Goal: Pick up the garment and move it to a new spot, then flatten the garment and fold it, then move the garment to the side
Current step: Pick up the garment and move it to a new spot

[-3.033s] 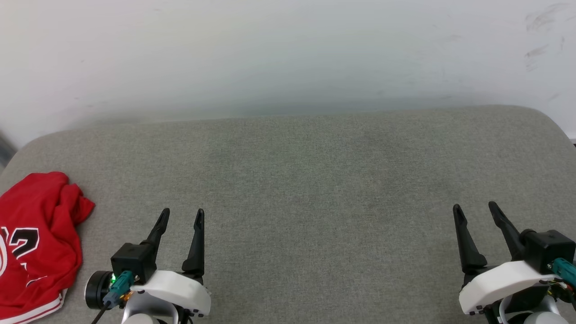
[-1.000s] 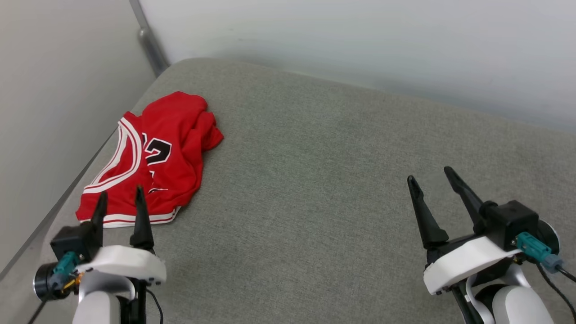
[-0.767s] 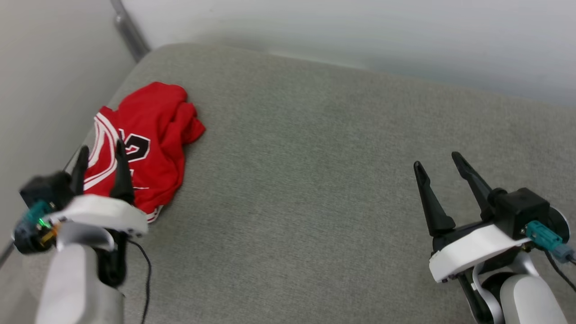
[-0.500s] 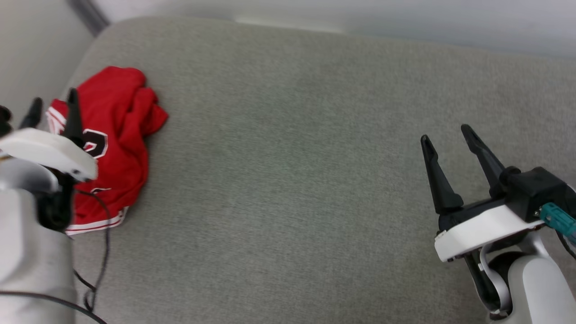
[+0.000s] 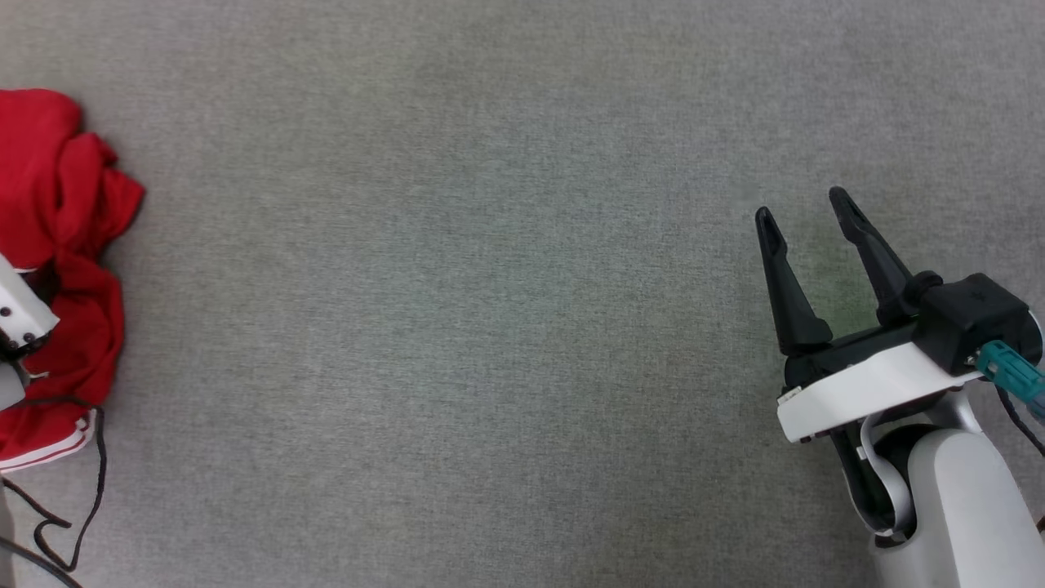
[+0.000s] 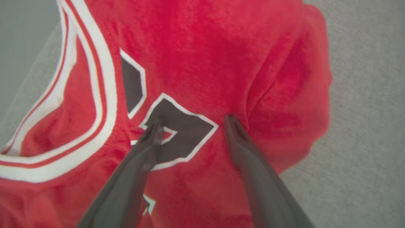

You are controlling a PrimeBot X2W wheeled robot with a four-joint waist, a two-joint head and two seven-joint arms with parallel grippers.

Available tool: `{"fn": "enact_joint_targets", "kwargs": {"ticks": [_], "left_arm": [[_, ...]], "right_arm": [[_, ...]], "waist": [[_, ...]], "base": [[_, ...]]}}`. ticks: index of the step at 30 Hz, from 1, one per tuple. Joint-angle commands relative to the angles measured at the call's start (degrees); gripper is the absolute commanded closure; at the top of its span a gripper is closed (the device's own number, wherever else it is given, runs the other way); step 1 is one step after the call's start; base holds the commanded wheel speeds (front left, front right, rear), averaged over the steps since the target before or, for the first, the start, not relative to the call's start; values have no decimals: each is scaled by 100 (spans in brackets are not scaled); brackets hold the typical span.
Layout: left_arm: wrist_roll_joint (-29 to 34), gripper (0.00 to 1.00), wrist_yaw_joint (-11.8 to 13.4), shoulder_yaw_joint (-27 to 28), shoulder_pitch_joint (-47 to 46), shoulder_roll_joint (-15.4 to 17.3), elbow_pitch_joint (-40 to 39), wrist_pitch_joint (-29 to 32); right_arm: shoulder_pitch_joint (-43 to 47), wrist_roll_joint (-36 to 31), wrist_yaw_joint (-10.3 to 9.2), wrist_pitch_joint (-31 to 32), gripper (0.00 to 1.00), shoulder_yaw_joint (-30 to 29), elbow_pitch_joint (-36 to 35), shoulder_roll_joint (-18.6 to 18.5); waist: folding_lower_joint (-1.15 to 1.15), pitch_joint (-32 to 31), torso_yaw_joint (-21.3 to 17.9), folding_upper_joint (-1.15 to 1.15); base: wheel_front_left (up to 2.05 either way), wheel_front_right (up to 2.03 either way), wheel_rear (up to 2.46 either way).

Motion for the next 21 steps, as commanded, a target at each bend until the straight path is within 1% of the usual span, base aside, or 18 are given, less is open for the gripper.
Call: {"fn": "enact_joint_targets", "kwargs": {"ticks": [1,4,5,9,10,12,14,15,18,21], "left_arm": [[-3,0,15,14,-19,32,33,56],[-109,0,89,9,134,27,224,694],[-166,0,130,37,190,33,248,839],[-294,0,166,64,444,16,222,1360],[-318,100,160,57,537,11,5,1436],[-365,100,107,36,541,-3,-181,1419],[-311,100,94,16,549,54,-426,1238],[-246,100,26,-47,535,96,-792,793],[-113,100,-51,-208,580,128,-1097,211],[-3,100,-105,-397,604,68,-1348,-488]], "right_arm": [[-93,4,-2,-19,0,6,17,19],[-159,42,-2,-66,0,47,89,40],[-169,43,-2,-83,0,66,107,46],[-254,91,-2,-124,0,96,177,54],[-242,83,-2,-153,0,83,209,57],[-223,75,-2,-150,0,63,231,56],[-175,93,-2,-160,0,24,250,57],[-80,136,-2,-172,0,-45,293,69],[5,155,-2,-172,0,-110,304,80],[133,149,-2,-155,0,-173,292,92]], "waist": [[-1,79,-67,0],[-1,124,-95,0],[-1,132,-107,0],[-1,139,-143,0],[-1,102,-152,0],[-1,40,-141,0],[-1,-49,-123,0],[-1,-271,-82,0],[-1,-557,-32,0],[-1,-860,15,0]], "base": [[0,0,0],[0,0,0],[0,0,0],[0,0,0],[0,0,0],[0,0,0],[0,0,0],[0,0,0],[0,0,0],[0,0,0]]}}
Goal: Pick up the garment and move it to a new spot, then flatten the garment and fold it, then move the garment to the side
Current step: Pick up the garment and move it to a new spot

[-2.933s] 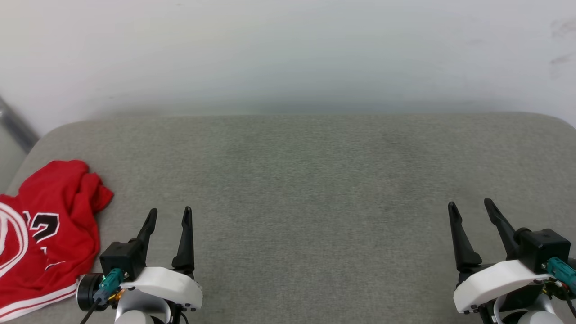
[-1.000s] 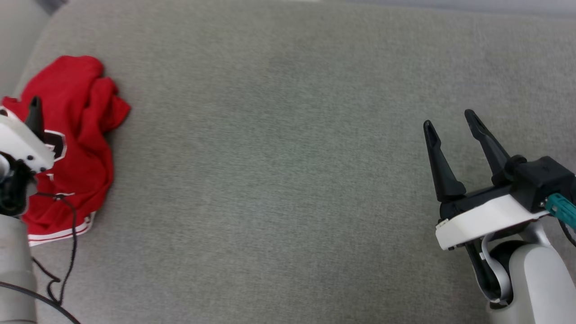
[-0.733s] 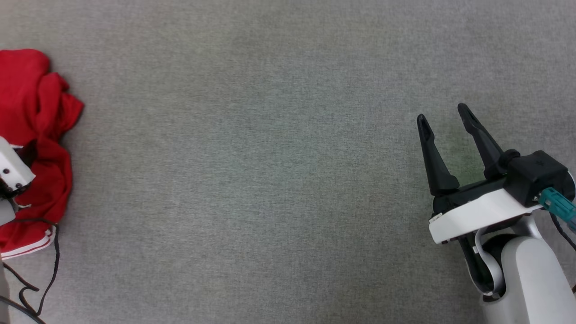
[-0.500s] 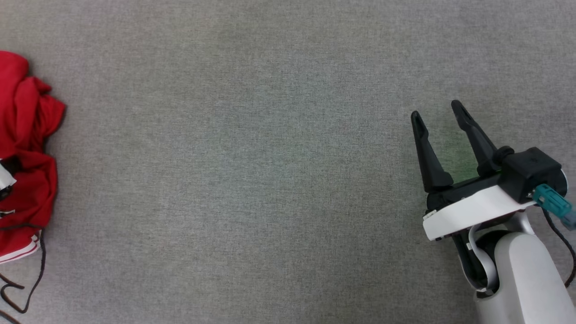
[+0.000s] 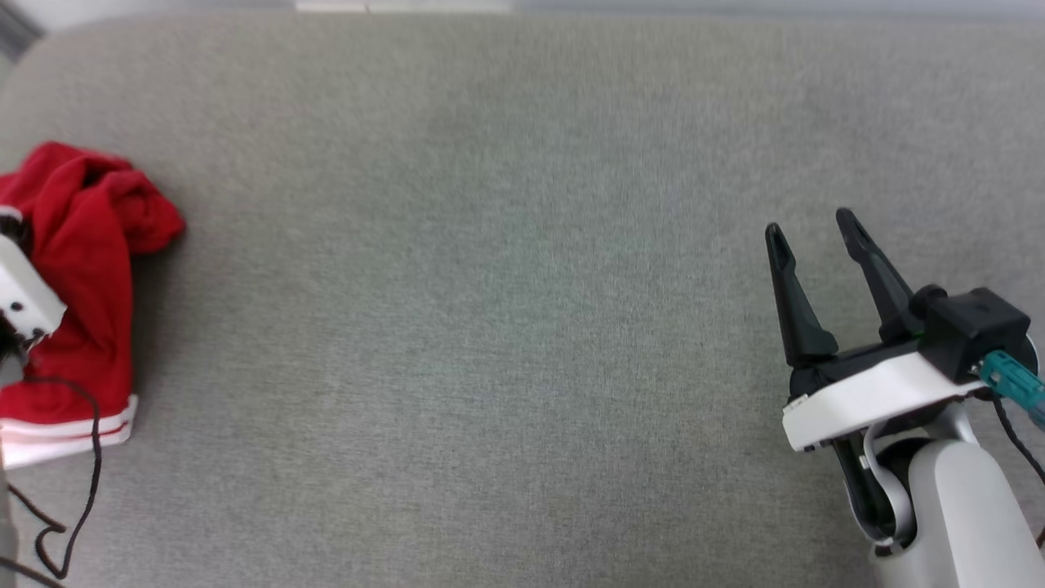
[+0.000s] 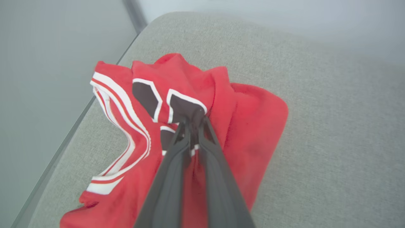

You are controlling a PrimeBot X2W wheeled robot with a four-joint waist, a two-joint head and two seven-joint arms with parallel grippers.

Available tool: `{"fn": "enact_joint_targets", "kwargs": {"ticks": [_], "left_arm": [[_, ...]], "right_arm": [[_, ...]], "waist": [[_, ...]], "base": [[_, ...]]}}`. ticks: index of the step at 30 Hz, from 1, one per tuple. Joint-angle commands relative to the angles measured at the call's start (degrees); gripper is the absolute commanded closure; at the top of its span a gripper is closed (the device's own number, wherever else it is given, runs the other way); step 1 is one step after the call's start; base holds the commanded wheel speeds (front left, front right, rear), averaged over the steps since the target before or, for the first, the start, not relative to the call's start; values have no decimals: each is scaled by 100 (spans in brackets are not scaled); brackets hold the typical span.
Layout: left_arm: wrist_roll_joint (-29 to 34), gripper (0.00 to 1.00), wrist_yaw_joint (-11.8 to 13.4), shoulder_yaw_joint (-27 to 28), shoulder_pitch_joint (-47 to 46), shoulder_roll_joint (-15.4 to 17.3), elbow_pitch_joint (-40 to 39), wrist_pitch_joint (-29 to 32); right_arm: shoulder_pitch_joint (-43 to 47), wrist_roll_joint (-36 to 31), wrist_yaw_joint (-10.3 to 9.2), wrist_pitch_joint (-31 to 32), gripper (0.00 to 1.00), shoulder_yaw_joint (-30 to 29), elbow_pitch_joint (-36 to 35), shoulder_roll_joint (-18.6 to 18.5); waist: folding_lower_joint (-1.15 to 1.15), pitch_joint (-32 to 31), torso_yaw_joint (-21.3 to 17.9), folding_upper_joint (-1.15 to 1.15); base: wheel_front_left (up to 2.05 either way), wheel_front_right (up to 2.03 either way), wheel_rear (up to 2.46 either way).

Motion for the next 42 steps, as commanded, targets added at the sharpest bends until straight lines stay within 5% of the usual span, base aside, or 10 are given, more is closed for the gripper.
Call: {"fn": "enact_joint_targets", "kwargs": {"ticks": [1,2,3,13,30,40,41,42], "left_arm": [[67,100,-22,-85,48,-54,-112,-394],[214,100,-45,-321,36,-123,-324,-1361],[252,100,-43,-360,22,-154,-372,-1605],[597,100,114,-762,249,-807,-944,-3109],[574,100,-22,-2666,1771,-2042,-1769,-2708],[492,100,-59,-3923,2109,-2125,-1081,-2501],[481,96,-60,-3973,2102,-2119,-1034,-2496],[447,31,-60,-3997,2090,-2135,-1007,-2518]], "right_arm": [[128,5,-2,-9,0,-39,-30,17],[335,11,-2,61,0,-152,-106,39],[380,6,-2,79,0,-174,-134,44],[860,-67,-2,307,0,-363,-466,78],[1318,68,-2,550,0,-346,-490,82],[1197,257,-2,412,0,-301,-455,82],[1176,268,-2,395,0,-307,-441,81],[1160,264,-2,372,0,-315,-423,82]], "waist": [[0,-378,79,0],[0,-736,121,0],[0,-812,120,0],[0,-1375,-210,0],[0,-1808,-1737,0],[0,-1285,-2114,0],[0,-1253,-2105,0],[0,-1230,-2088,0]], "base": [[0,0,0],[0,0,0],[0,0,0],[0,0,0],[0,0,0],[0,0,0],[0,0,0],[0,0,0]]}}
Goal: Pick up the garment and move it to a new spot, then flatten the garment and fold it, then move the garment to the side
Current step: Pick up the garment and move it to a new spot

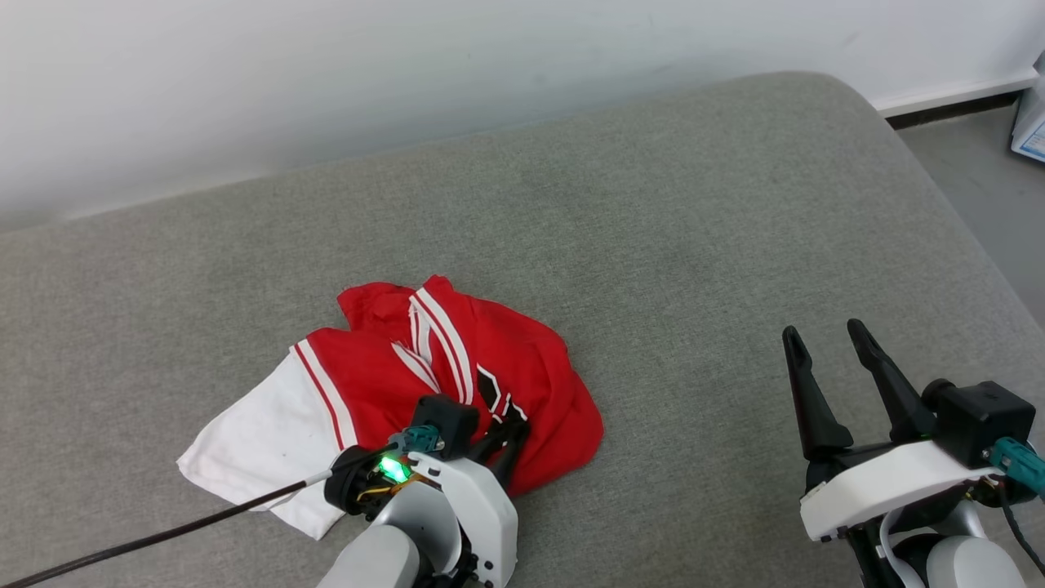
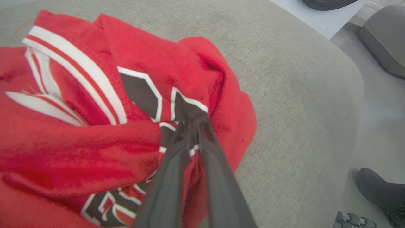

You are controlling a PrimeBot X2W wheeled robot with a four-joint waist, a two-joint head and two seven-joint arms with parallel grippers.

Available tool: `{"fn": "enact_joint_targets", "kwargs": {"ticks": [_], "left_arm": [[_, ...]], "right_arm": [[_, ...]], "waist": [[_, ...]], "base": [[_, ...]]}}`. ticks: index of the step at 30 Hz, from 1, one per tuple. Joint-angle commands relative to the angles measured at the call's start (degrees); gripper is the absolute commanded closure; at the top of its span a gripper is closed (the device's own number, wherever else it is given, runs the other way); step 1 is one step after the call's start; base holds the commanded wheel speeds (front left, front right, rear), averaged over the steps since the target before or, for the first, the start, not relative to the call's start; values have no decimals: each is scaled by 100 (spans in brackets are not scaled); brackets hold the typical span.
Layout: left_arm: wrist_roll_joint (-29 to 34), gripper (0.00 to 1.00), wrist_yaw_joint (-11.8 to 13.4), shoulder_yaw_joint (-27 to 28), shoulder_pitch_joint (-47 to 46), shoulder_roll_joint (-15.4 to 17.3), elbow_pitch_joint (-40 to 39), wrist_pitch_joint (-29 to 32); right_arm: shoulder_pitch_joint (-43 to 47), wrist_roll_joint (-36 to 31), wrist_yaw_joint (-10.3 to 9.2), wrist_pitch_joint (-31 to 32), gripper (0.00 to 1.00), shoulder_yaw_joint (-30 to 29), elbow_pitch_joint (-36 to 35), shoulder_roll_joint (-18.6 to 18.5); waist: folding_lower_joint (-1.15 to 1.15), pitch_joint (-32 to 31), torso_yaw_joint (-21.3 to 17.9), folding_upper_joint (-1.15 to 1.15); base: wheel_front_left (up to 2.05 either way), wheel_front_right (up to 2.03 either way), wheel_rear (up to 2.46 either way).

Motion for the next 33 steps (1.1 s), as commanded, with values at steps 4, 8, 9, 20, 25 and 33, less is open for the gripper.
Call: {"fn": "enact_joint_targets", "kwargs": {"ticks": [4,8,9,20,25,33], "left_arm": [[-17,0,5,-58,-49,-32,-96,-304],[31,0,135,15,-70,-87,-443,-713],[31,0,135,15,-70,-87,-443,-713],[-43,0,863,773,210,140,-957,-1439],[-87,0,1176,1182,539,410,-989,-1599],[-107,0,1334,1364,1063,698,-1158,-1615]], "right_arm": [[-140,32,-2,-96,0,-29,101,10],[-84,-17,-2,-86,0,-77,134,9],[-84,-17,-2,-86,0,-77,134,9],[102,-223,-2,154,0,-212,-24,8],[220,-241,-2,253,0,-266,-91,8],[511,-264,-2,423,0,-354,-195,8]], "waist": [[0,65,129,0],[0,-67,344,0],[0,-67,344,0],[0,-414,1069,0],[0,-560,1244,0],[0,-761,1323,0]], "base": [[0,0,0],[0,0,0],[0,0,0],[0,0,0],[0,0,0],[0,0,0]]}}
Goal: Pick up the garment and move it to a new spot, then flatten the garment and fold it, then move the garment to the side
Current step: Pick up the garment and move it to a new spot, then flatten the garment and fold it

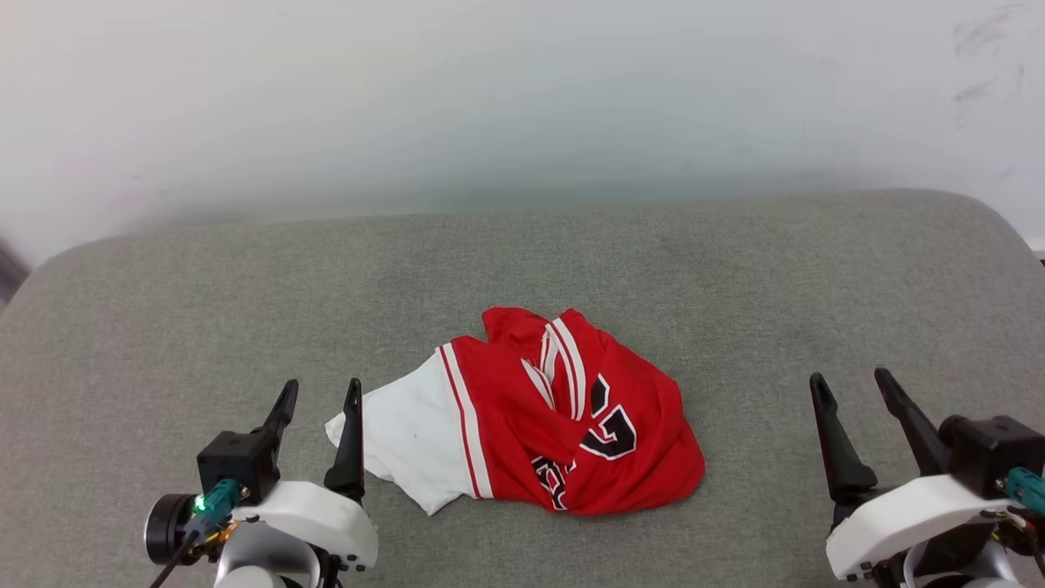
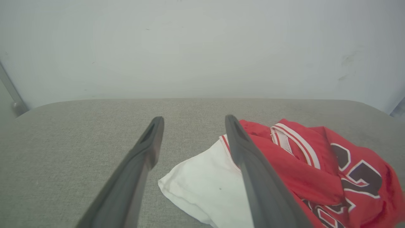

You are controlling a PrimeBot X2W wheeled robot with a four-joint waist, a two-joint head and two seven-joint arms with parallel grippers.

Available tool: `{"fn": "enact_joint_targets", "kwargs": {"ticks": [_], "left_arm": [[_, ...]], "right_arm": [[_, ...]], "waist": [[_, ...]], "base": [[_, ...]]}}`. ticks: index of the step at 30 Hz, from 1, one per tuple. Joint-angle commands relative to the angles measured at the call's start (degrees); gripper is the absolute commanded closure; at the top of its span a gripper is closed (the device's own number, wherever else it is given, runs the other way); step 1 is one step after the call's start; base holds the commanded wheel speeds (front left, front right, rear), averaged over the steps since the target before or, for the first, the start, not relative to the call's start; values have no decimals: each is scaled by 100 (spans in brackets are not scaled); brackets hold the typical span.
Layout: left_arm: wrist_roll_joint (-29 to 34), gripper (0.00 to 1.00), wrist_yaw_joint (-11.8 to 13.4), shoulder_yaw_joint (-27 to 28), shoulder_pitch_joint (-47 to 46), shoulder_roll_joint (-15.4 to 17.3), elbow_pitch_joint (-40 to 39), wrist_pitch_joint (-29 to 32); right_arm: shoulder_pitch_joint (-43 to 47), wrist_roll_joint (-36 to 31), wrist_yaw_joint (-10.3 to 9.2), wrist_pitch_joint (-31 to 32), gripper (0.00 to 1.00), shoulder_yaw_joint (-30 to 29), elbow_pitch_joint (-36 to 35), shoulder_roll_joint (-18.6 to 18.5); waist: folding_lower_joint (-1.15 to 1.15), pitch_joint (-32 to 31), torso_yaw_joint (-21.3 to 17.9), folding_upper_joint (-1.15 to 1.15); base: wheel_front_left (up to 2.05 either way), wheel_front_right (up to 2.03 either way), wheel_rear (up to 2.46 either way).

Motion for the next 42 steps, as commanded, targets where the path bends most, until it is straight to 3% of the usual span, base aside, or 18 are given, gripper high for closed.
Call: {"fn": "enact_joint_targets", "kwargs": {"ticks": [1,16,23,31,42], "left_arm": [[-6,0,39,8,83,6,-66,-14],[-101,0,128,-25,237,2,-373,15],[-47,0,118,-73,-21,-18,-467,-44],[6,0,49,-180,-386,-126,-473,-167],[-47,0,-51,-265,-645,-312,-249,-333]], "right_arm": [[100,2,-2,27,0,-20,-55,6],[-27,54,-2,317,0,-33,-18,6],[-802,488,-1,1602,0,53,615,-221],[-1819,1197,-2,3308,0,854,1113,-690],[-2913,1853,-2,3952,0,2027,1956,-1091]], "waist": [[0,-31,4,0],[0,18,-78,0],[0,345,94,0],[0,853,571,0],[0,1227,1028,0]], "base": [[0,0,0],[0,0,0],[0,0,0],[0,0,0],[0,0,0]]}}
